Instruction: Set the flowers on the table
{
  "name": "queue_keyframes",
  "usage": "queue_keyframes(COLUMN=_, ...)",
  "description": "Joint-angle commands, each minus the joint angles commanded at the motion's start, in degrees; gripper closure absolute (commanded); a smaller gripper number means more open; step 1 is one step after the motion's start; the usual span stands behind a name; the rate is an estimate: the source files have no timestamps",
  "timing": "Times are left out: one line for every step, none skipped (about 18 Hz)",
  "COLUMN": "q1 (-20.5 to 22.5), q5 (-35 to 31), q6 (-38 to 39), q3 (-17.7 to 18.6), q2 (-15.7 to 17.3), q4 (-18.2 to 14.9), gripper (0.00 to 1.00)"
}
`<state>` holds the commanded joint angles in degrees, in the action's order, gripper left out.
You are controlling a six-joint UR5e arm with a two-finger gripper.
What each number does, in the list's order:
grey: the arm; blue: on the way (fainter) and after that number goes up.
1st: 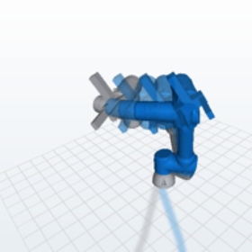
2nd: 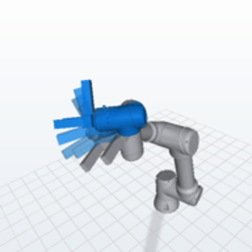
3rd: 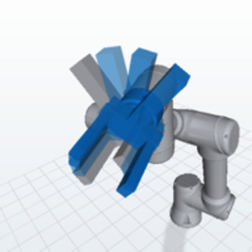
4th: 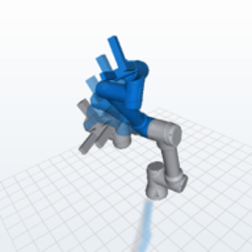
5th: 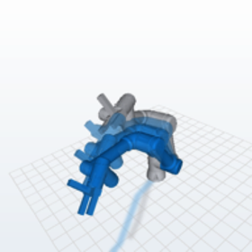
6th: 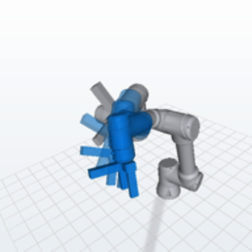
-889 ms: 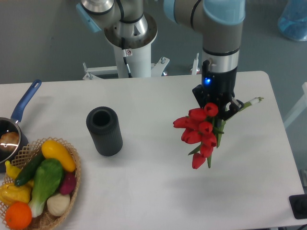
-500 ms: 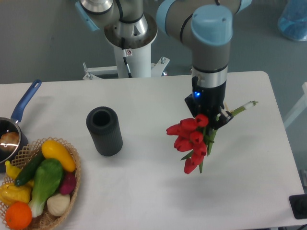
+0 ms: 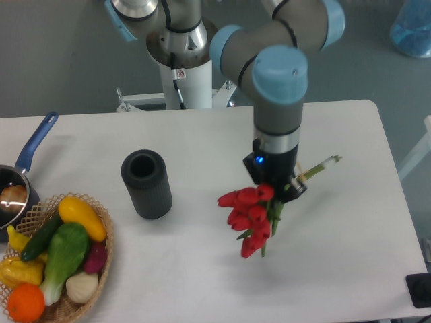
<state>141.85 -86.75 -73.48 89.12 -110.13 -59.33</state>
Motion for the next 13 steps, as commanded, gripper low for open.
queue_keyframes(q1=-0.1, q5=0.0, q6=-0.1, q3=0.8, q2=0.1, q4=1.3, gripper=0.93)
queue_keyframes(q1=-0.1, q5=0.0, q6=-0.1, q3=1.5, q2=0.1, q4=2.6, gripper=0.92)
queue_keyframes(q1=-0.1, q5=0.0, q6=-0.1, q3=2.2, q2=0.1, q4=3.5, gripper=0.87)
queue_keyframes(q1=-0.2, q5=0.0, q6=-0.1, q3=2.8, q2=0.1, q4=3.8, gripper=0.84)
queue_keyframes(q1=-0.1, q5=0.0, q6=-0.1, q3=3.4, q2=0.1, q4=3.8, gripper=0.76)
queue_keyframes(q1=-0.1, q5=0.0, q6=-0.2, q3=4.0, q2=0.1, q4=3.8, gripper=0.66)
queue_keyframes(q1=-0.1, q5=0.2, q6=-0.2, q3=5.4, q2=0.3, q4=3.9, gripper=0.55)
queue_keyframes(q1=-0.1, q5=0.2, q6=-0.6, q3=6.1, q2=0.4, q4=3.8, gripper=0.44)
queue_keyframes(q1=0.0, q5=0.2, q6=-0.7, q3=6.9, q2=0.4, q4=3.8, gripper=0.16)
queue_keyframes(q1=0.0, q5=0.1, q6=-0.7, q3=7.7, q2=0.6, q4=3.9, gripper=0.0)
queue_keyframes(q1=0.0, q5=0.1, q6=-0.6, q3=7.9, q2=0.7, q4=4.0, gripper=0.0)
queue_keyframes(q1=0.1, q5=0.1, q6=-0.6, q3=7.9, q2=0.7, q4=4.0, gripper=0.0)
queue_keyframes(q1=0.1, q5=0.1, q6=-0.6, q3=7.9, q2=0.7, q4=4.0, gripper=0.0)
